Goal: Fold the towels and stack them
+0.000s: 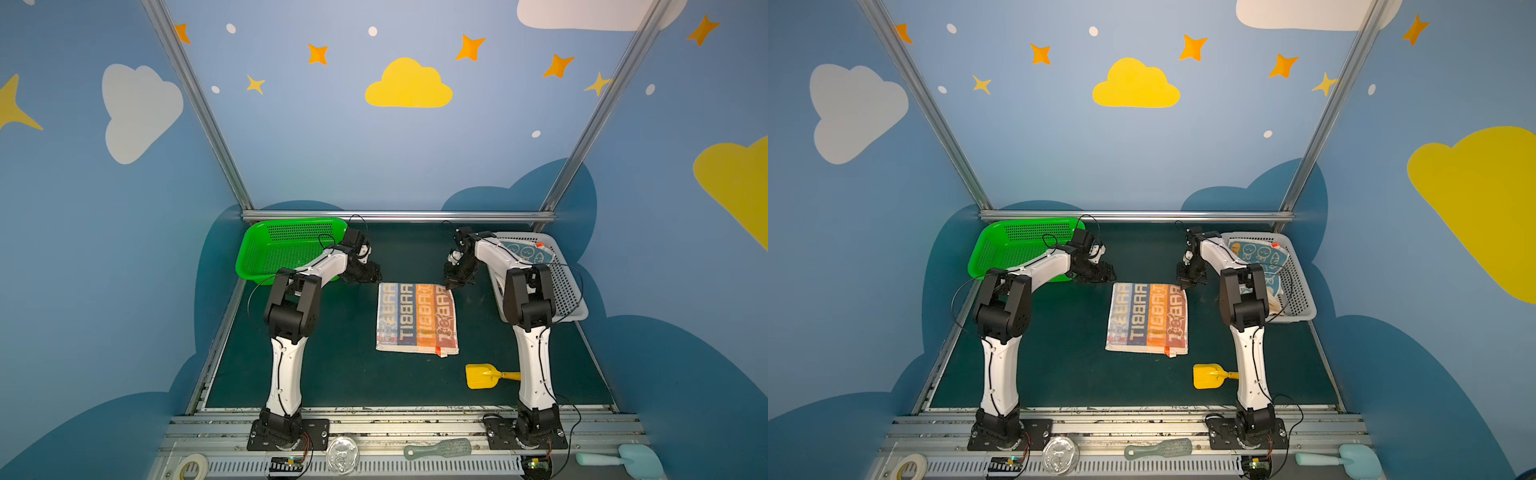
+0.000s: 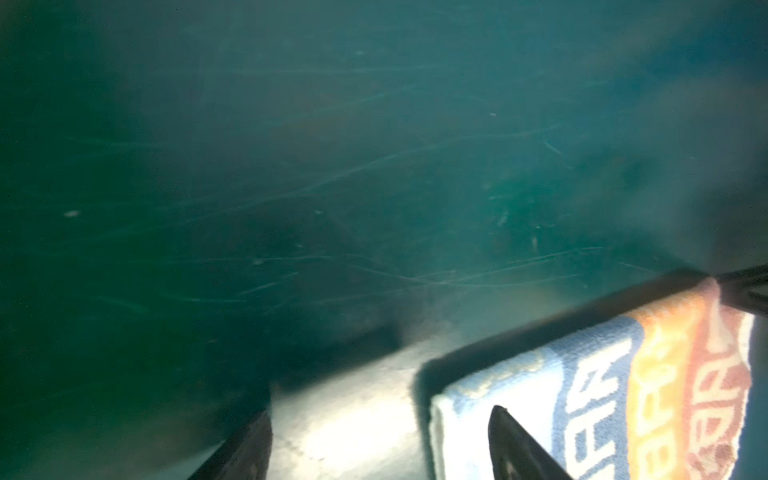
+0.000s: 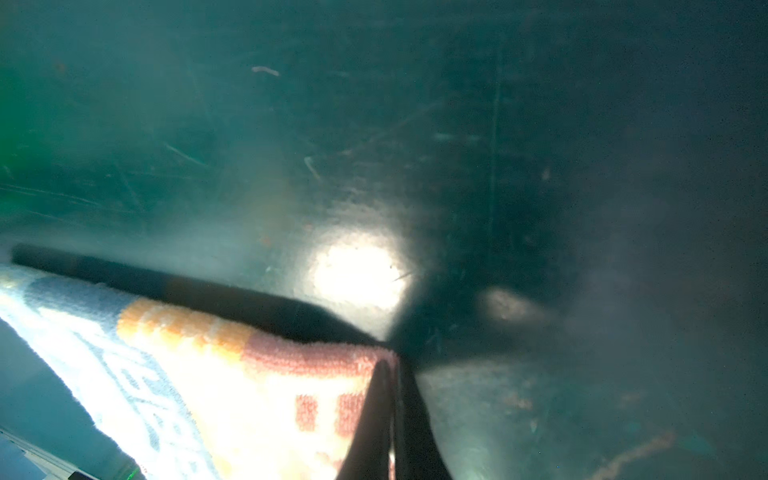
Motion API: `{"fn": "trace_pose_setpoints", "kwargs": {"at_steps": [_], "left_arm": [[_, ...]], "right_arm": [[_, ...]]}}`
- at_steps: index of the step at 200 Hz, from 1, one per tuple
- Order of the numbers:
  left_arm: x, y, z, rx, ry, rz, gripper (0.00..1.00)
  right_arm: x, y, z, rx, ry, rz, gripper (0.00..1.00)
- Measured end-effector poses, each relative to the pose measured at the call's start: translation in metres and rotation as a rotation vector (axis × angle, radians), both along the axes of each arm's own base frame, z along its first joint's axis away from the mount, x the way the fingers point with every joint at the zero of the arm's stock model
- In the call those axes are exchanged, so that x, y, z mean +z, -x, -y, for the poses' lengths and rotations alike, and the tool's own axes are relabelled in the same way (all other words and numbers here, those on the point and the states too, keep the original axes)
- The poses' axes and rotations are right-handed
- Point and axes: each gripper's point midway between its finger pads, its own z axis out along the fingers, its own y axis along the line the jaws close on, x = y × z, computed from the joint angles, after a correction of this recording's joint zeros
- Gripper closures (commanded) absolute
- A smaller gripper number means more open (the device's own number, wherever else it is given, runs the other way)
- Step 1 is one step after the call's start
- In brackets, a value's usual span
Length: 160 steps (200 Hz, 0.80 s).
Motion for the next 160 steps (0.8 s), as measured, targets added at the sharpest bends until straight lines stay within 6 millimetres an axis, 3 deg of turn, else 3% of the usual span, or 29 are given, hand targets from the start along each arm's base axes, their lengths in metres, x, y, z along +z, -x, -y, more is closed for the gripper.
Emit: {"fn": "trace_pose_setpoints", "kwargs": {"at_steps": [37,100,160], "left_arm": [[-0.002,0.005,0.006,-0.019,0.025,-0.009,0.2],[0.002,0.012,0.036,-0.124,0.105,0.014,0.38],[0.002,0.014,0.039,-0.165,0.105,0.025,0.55]], "right_arm": [[0.0,0.0,0.0,0.001,-0.003,-0.001,0.99],[0.0,0.0,-0.001,0.001,-0.005,-0.001,0.99],[0.0,0.0,-0.001,0.0,-0.009,-0.003,1.0]]}}
